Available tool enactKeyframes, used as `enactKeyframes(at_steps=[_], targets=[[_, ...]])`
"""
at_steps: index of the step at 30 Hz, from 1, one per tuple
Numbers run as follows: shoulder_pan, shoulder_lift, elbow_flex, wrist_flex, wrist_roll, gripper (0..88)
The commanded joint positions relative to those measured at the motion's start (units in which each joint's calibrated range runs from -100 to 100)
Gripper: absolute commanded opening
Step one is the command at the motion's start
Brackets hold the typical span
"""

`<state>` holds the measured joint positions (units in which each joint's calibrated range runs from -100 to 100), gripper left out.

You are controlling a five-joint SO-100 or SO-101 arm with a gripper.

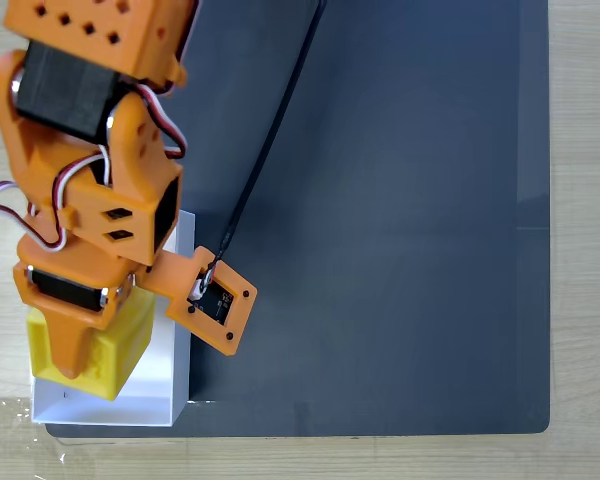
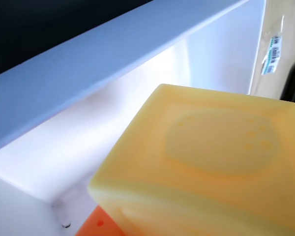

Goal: Grasp a yellow block and put it in the box

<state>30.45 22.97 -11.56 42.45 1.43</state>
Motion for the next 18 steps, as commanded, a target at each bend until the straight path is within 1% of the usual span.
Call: enactKeyframes(at_steps=[1,3,5,9,12,18], targets=[[0.44,-0.68,-4.04,-0.3,0.25,23.8],[0.61,-0.59,-4.04,-0.22,0.31,26.4],[0.69,-0.59,-3.95,-0.13,0.51,31.4],[0.77,-0.93,-3.05,-0.04,3.51,40.8],[0.77,-1.19,-3.05,-0.04,3.93,42.8],[-0.07,-2.03,-3.59,-0.04,3.82,42.7]])
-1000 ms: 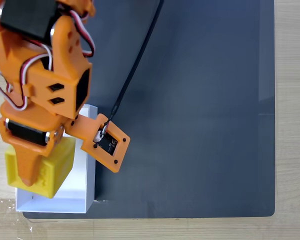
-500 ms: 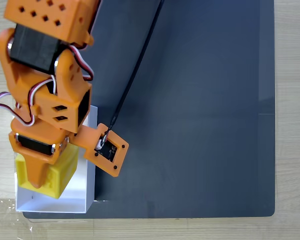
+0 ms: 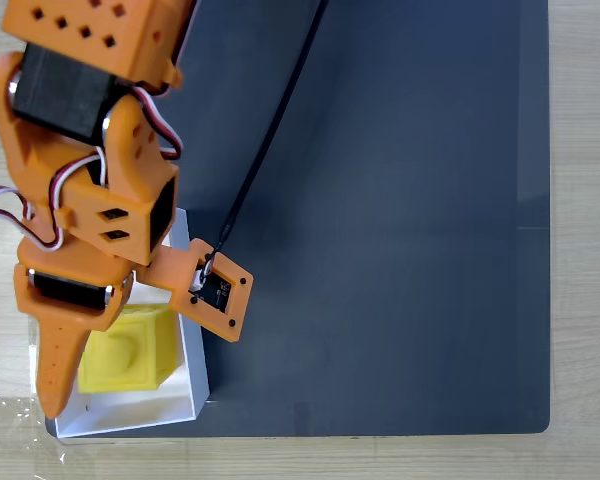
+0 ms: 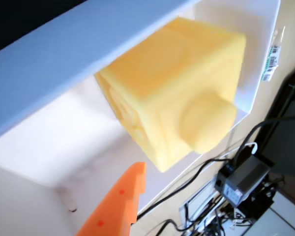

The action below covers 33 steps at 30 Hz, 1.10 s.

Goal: Grasp a yellow block and put it in the box

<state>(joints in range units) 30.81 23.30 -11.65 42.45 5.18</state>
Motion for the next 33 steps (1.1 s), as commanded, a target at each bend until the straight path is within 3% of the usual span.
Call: enactKeyframes(at_steps=[1,7,10,14,15,24,33], targets=[[-0.6,-3.39,-3.59,-0.04,-0.09,42.7],[-4.8,-12.54,-2.96,6.07,-0.51,39.8],[-6.49,-19.32,-2.96,13.75,-3.92,26.7],[-7.08,-29.41,-1.33,21.08,-8.95,2.3],[-7.16,-32.29,-0.06,22.21,-9.58,0.2],[-7.33,-63.13,34.86,24.65,-10.11,2.7],[-18.27,-97.96,83.16,24.65,-6.91,2.8]])
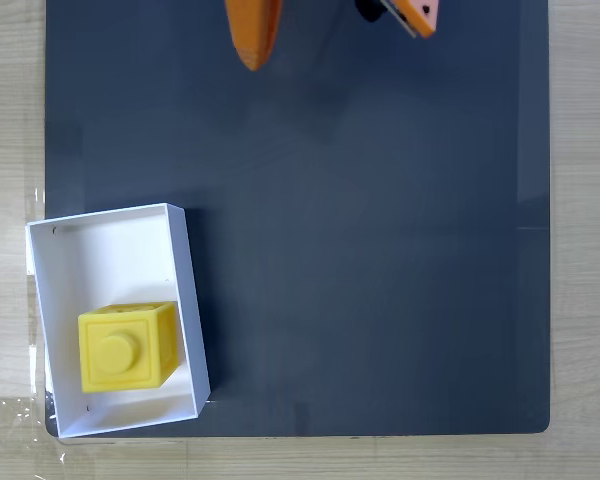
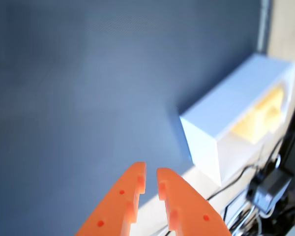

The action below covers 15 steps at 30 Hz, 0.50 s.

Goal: Grasp a yellow block and put it in the box

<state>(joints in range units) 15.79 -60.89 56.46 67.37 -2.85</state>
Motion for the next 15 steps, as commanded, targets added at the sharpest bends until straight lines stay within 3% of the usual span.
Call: enactKeyframes(at_steps=[1,8,15], targets=[[-3.42,-17.33,18.58,-0.1,1.38,2.8],[-3.25,-37.5,35.13,5.84,3.8,2.8],[-3.92,-38.0,35.22,6.8,3.85,2.9]])
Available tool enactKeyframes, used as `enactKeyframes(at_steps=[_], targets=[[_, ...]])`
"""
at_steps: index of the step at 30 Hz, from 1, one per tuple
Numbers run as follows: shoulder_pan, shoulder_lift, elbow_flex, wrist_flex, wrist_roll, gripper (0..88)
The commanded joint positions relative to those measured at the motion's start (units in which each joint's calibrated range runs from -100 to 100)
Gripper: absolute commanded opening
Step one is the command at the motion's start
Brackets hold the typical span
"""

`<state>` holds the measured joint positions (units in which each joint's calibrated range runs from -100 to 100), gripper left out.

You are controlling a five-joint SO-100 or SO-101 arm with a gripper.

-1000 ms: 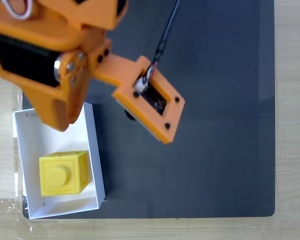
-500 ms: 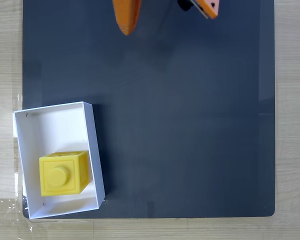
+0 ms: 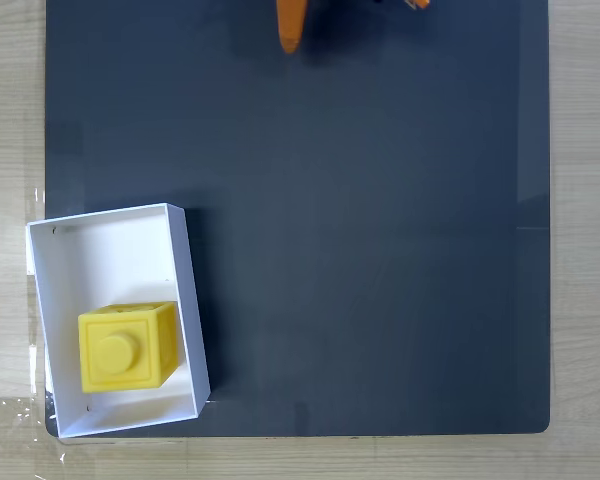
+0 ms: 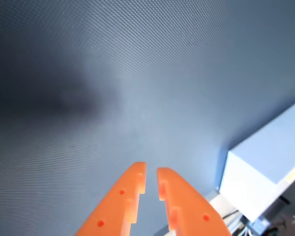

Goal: Grasp a yellow block and put it in the box

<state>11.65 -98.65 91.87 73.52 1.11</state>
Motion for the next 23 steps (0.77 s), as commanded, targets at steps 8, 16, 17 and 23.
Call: enactKeyframes(at_steps=[8,16,17,23], targets=[[0.3,-0.25,-0.19,0.65,-0.11,2.9],[0.22,-0.25,-0.19,0.65,-0.06,2.9],[0.22,-0.25,-0.19,0.65,-0.06,2.9],[0.22,-0.25,-0.19,0.65,-0.06,2.9]])
